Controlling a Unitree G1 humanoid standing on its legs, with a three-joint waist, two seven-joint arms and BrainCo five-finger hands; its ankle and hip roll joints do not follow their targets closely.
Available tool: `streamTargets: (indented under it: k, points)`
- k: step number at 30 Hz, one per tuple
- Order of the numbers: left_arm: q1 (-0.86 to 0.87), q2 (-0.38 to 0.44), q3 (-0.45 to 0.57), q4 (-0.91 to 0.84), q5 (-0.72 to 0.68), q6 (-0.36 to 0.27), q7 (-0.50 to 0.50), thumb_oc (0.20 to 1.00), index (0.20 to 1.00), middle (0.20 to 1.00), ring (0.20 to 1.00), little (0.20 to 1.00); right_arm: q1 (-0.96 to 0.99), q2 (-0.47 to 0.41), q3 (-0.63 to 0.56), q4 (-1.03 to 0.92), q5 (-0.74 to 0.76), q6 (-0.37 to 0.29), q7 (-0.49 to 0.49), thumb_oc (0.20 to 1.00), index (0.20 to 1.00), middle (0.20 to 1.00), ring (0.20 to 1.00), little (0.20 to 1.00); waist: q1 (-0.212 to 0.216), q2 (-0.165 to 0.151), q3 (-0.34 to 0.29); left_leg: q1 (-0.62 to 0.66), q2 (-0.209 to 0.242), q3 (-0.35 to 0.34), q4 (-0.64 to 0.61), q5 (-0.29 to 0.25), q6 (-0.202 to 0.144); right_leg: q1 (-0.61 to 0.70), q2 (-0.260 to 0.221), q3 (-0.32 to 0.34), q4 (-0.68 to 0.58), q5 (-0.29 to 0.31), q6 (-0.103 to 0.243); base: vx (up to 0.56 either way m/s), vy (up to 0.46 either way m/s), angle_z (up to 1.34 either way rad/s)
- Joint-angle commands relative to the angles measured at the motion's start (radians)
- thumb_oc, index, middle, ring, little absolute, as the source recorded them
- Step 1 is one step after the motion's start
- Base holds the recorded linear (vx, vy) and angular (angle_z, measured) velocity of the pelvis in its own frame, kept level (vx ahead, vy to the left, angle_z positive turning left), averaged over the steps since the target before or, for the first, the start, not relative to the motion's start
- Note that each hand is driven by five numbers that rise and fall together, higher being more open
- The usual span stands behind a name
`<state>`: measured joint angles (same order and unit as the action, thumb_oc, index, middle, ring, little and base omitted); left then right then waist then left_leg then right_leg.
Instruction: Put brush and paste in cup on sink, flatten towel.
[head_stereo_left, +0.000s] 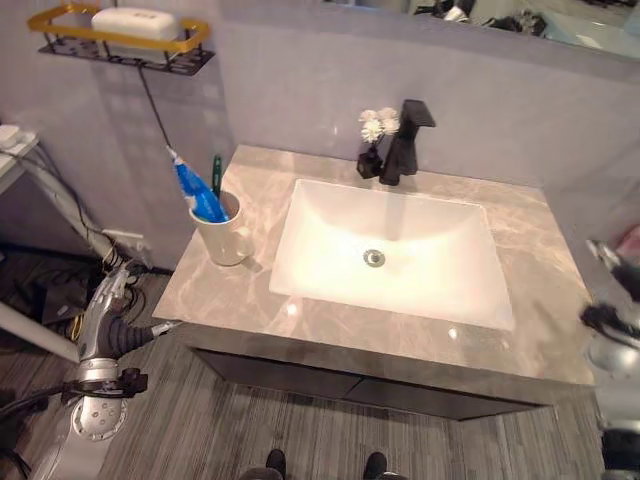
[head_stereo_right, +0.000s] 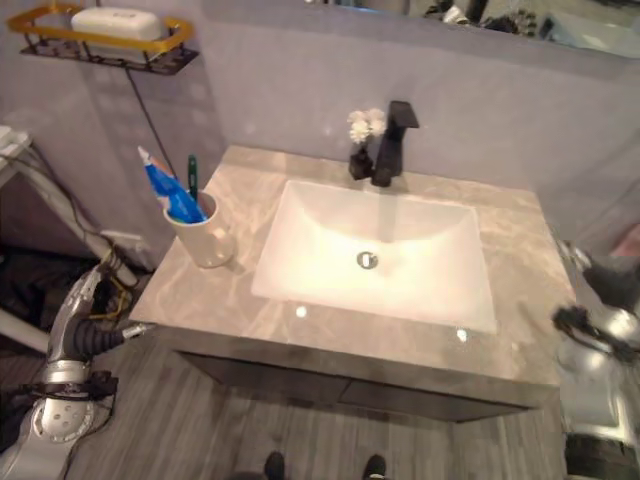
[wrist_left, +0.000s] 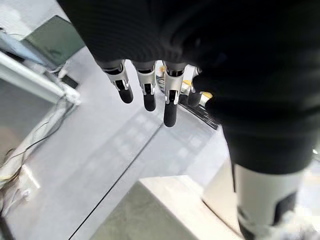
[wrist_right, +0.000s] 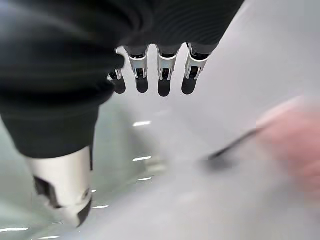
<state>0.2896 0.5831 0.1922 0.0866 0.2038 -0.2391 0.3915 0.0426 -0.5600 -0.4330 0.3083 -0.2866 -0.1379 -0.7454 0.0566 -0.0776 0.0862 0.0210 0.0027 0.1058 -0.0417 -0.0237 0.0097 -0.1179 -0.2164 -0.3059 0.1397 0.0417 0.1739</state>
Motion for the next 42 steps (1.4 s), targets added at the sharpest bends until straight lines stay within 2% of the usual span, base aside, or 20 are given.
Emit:
streamTargets:
  k: [1, 4, 7, 10, 12, 14, 18, 21, 23, 26, 29, 31, 32, 34, 36, 37, 38, 39, 41, 42]
  points:
    - [-0.021, -0.006, 0.036, 0.014, -0.052, -0.013, 0.044, 1.0, 1.0, 1.0, 1.0, 1.0, 0.042, -0.034, -0.069, 0.154, 0.089, 0.028, -0.093, 1.0, 1.0, 1.0, 1.0, 1.0, -0.013, 0.035, -0.033, -0.027, -0.049, -0.013, -0.046, 0.052, 0.021, 0.029, 0.144, 0.062, 0.038, -0.048, -0.044, 0.03, -0.102, -0.37]
    - [-0.031, -0.053, 0.033, 0.056, -0.093, -0.007, 0.077, 1.0, 1.0, 1.0, 1.0, 1.0, 0.057, -0.019, -0.085, 0.378, 0.233, 0.011, -0.12, 1.0, 1.0, 1.0, 1.0, 1.0, -0.033, 0.052, -0.032, -0.035, -0.041, 0.004, -0.046, 0.056, 0.009, 0.039, 0.163, 0.084, -0.031, -0.032, -0.053, 0.02, -0.097, -0.2]
    - [-0.043, -0.066, 0.009, 0.074, -0.121, 0.002, 0.07, 1.0, 1.0, 1.0, 1.0, 1.0, 0.05, -0.005, -0.079, 0.609, 0.406, -0.052, -0.089, 1.0, 1.0, 1.0, 1.0, 1.0, -0.042, 0.065, -0.025, -0.032, -0.041, -0.005, -0.046, 0.069, 0.001, 0.067, 0.176, 0.11, -0.104, -0.015, -0.063, 0.04, -0.079, -0.14]
    - [-0.055, -0.08, -0.002, 0.064, -0.135, -0.005, 0.066, 1.0, 1.0, 1.0, 1.0, 1.0, 0.023, 0.015, -0.045, 0.759, 0.568, -0.087, 0.02, 1.0, 1.0, 1.0, 1.0, 1.0, -0.045, 0.064, 0.022, -0.085, -0.05, 0.004, 0.083, 0.045, -0.015, 0.082, 0.16, 0.12, -0.132, 0.0, -0.071, -0.07, -0.065, -0.04]
    - [-0.078, -0.088, -0.021, 0.053, -0.143, -0.007, 0.058, 1.0, 1.0, 1.0, 1.0, 1.0, 0.01, 0.04, 0.007, 0.892, 0.638, -0.076, 0.105, 1.0, 1.0, 1.0, 1.0, 1.0, -0.035, 0.067, 0.05, -0.148, -0.045, -0.004, 0.187, 0.042, -0.045, 0.09, 0.152, 0.118, -0.145, 0.0, -0.081, -0.08, -0.055, 0.07]
    - [-0.091, -0.087, -0.034, 0.041, -0.135, -0.006, 0.049, 1.0, 1.0, 1.0, 1.0, 1.0, 0.017, 0.067, 0.044, 1.011, 0.658, -0.043, 0.174, 1.0, 1.0, 1.0, 1.0, 1.0, -0.039, 0.07, 0.059, -0.186, 0.004, 0.017, 0.215, 0.07, -0.074, 0.101, 0.144, 0.105, -0.146, -0.006, -0.087, -0.01, -0.015, 0.11]
    - [-0.104, -0.088, -0.031, 0.035, -0.123, -0.002, 0.049, 1.0, 1.0, 1.0, 1.0, 1.0, 0.037, 0.15, 0.174, 1.15, 0.608, 0.044, 0.33, 1.0, 1.0, 1.0, 1.0, 1.0, -0.035, 0.056, 0.051, -0.185, 0.07, 0.0, 0.147, 0.099, -0.077, 0.124, 0.119, 0.104, -0.15, -0.015, -0.087, 0.05, 0.054, 0.21]
    - [-0.128, -0.092, -0.025, 0.044, -0.141, -0.001, 0.042, 1.0, 1.0, 1.0, 1.0, 1.0, 0.056, 0.21, 0.281, 1.161, 0.526, 0.07, 0.429, 1.0, 1.0, 1.0, 1.0, 1.0, -0.043, 0.055, 0.046, -0.182, 0.155, -0.023, 0.077, 0.187, -0.101, 0.113, 0.097, 0.103, -0.135, -0.027, -0.085, 0.05, 0.133, 0.01]
    - [-0.141, -0.089, -0.033, 0.055, -0.144, 0.001, 0.037, 1.0, 1.0, 1.0, 1.0, 1.0, 0.058, 0.241, 0.357, 1.137, 0.449, 0.067, 0.434, 1.0, 1.0, 1.0, 1.0, 1.0, -0.048, 0.071, 0.044, -0.159, 0.217, -0.015, 0.001, 0.246, -0.122, 0.11, 0.084, 0.101, -0.122, -0.039, -0.076, 0.07, 0.202, 0.03]
    - [-0.174, -0.097, -0.069, 0.084, -0.147, 0.0, 0.045, 1.0, 1.0, 1.0, 1.0, 1.0, 0.037, 0.267, 0.444, 1.082, 0.393, 0.057, 0.44, 1.0, 1.0, 1.0, 1.0, 1.0, -0.047, 0.101, 0.042, -0.129, 0.255, 0.006, -0.037, 0.283, -0.15, 0.114, 0.066, 0.099, -0.115, -0.044, -0.061, 0.09, 0.258, -0.03]
    - [-0.183, -0.099, -0.086, 0.09, -0.142, -0.001, 0.041, 1.0, 1.0, 1.0, 1.0, 1.0, 0.029, 0.281, 0.454, 1.049, 0.399, 0.049, 0.442, 1.0, 1.0, 1.0, 1.0, 1.0, -0.045, 0.116, 0.032, -0.106, 0.244, 0.011, -0.041, 0.247, -0.149, 0.129, 0.053, 0.096, -0.115, -0.046, -0.05, 0.1, 0.208, 0.03]
    - [-0.197, -0.086, -0.109, 0.089, -0.128, -0.003, 0.045, 1.0, 1.0, 1.0, 1.0, 1.0, 0.009, 0.294, 0.455, 1.028, 0.418, 0.043, 0.429, 1.0, 1.0, 1.0, 1.0, 1.0, -0.037, 0.121, 0.025, -0.106, 0.209, -0.004, -0.027, 0.217, -0.136, 0.154, 0.018, 0.099, -0.12, -0.038, -0.036, 0.16, 0.32, 0.3]
    - [-0.199, -0.072, -0.114, 0.071, -0.127, -0.003, 0.038, 1.0, 1.0, 1.0, 1.0, 1.0, -0.001, 0.306, 0.446, 1.01, 0.433, 0.039, 0.426, 1.0, 1.0, 1.0, 1.0, 1.0, -0.034, 0.112, 0.028, -0.116, 0.176, -0.011, 0.012, 0.173, -0.119, 0.168, -0.02, 0.105, -0.115, -0.025, -0.026, 0.14, 0.33, 0.38]
    - [-0.202, -0.057, -0.115, 0.059, -0.123, -0.008, 0.035, 1.0, 1.0, 1.0, 1.0, 1.0, -0.001, 0.314, 0.447, 0.998, 0.435, 0.036, 0.428, 1.0, 1.0, 1.0, 1.0, 1.0, -0.03, 0.098, 0.031, -0.141, 0.144, -0.011, 0.065, 0.136, -0.104, 0.175, -0.053, 0.105, -0.111, -0.015, -0.012, 0.11, 0.338, 0.22]
    - [-0.197, -0.031, -0.107, 0.033, -0.104, -0.007, 0.031, 1.0, 1.0, 1.0, 1.0, 1.0, -0.008, 0.335, 0.484, 0.974, 0.402, 0.039, 0.439, 1.0, 1.0, 1.0, 1.0, 1.0, -0.025, 0.071, 0.027, -0.157, 0.091, -0.001, 0.081, 0.091, -0.071, 0.14, -0.106, 0.121, -0.075, 0.058, 0.005, 0.11, 0.434, 0.12]
    - [-0.191, -0.024, -0.099, 0.005, -0.105, -0.014, 0.029, 1.0, 1.0, 1.0, 1.0, 1.0, -0.015, 0.33, 0.511, 0.959, 0.355, 0.048, 0.442, 1.0, 1.0, 1.0, 1.0, 1.0, -0.017, 0.06, 0.024, -0.158, 0.057, 0.01, 0.079, 0.067, -0.048, 0.119, -0.144, 0.112, -0.049, 0.127, 0.016, 0.09, 0.384, 0.07]
    - [-0.179, -0.022, -0.091, -0.006, -0.108, -0.016, 0.026, 1.0, 1.0, 1.0, 1.0, 1.0, -0.023, 0.327, 0.521, 0.95, 0.338, 0.053, 0.442, 1.0, 1.0, 1.0, 1.0, 1.0, -0.011, 0.055, 0.025, -0.153, 0.047, 0.025, 0.074, 0.059, -0.038, 0.106, -0.164, 0.091, -0.036, 0.157, 0.017, 0.08, 0.301, -0.04]
    - [-0.178, -0.023, -0.09, -0.007, -0.108, -0.015, 0.026, 1.0, 1.0, 1.0, 1.0, 1.0, -0.023, 0.327, 0.522, 0.95, 0.337, 0.054, 0.442, 1.0, 1.0, 1.0, 1.0, 1.0, -0.011, 0.053, 0.024, -0.153, 0.046, 0.028, 0.072, 0.06, -0.036, 0.105, -0.166, 0.094, -0.037, 0.159, 0.018, 0.04, 0.218, -0.12]
    - [-0.154, -0.017, -0.07, -0.026, -0.127, -0.025, 0.017, 1.0, 1.0, 1.0, 1.0, 1.0, -0.036, 0.325, 0.527, 0.918, 0.329, 0.054, 0.442, 1.0, 1.0, 1.0, 1.0, 1.0, 0.001, 0.051, 0.031, -0.139, 0.04, 0.054, 0.054, 0.049, -0.022, 0.072, -0.177, 0.021, 0.023, 0.17, 0.012, 0.04, 0.231, -0.21]
    - [-0.154, -0.017, -0.073, -0.024, -0.128, -0.027, 0.016, 1.0, 1.0, 1.0, 1.0, 1.0, -0.033, 0.328, 0.532, 0.919, 0.331, 0.048, 0.446, 1.0, 1.0, 1.0, 1.0, 1.0, -0.004, 0.053, 0.034, -0.132, 0.039, 0.063, 0.048, 0.05, -0.019, 0.059, -0.151, 0.027, 0.062, 0.147, 0.006, 0.08, 0.246, -0.22]
